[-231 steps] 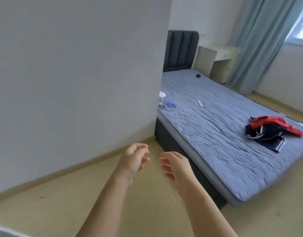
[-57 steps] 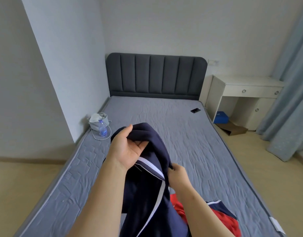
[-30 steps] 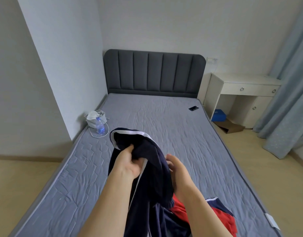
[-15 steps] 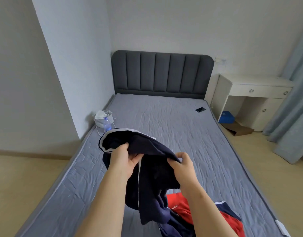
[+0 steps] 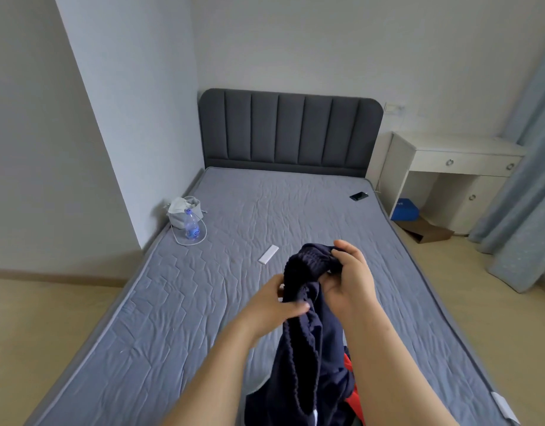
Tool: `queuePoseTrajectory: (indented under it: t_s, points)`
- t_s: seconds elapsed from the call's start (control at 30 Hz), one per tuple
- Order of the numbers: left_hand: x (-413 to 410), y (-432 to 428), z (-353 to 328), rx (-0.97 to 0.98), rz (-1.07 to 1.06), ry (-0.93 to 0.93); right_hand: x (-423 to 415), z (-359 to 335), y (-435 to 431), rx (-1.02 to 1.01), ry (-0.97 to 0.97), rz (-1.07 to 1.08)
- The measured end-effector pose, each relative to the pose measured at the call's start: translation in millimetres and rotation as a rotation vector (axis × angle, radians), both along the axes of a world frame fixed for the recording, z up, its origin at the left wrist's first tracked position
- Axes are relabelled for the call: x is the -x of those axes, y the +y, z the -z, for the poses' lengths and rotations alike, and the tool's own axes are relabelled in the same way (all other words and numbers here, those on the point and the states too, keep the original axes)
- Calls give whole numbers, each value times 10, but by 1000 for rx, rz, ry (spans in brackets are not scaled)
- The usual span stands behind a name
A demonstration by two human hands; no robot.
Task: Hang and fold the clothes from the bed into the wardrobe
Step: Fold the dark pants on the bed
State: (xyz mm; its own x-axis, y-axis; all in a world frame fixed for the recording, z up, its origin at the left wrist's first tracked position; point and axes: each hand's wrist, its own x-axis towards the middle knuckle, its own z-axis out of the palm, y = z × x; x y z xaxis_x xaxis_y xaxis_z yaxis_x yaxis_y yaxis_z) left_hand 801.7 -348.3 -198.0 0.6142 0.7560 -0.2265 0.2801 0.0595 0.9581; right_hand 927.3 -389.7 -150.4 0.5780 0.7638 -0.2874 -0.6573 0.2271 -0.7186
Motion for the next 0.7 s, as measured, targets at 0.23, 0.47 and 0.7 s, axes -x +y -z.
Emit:
queuePoseTrajectory:
  t_s: [0.23,0.47,0.7]
  points:
    - [-68,139,-140,-302,-418,89,-22,28,-103,60,-88,-130]
    - [-5,177,-449,-640,-269,126,25,100,-61,592,-1128,-3]
    - [131,240,-448,-560,-150,81,48,-2,-12,231,-806,-48]
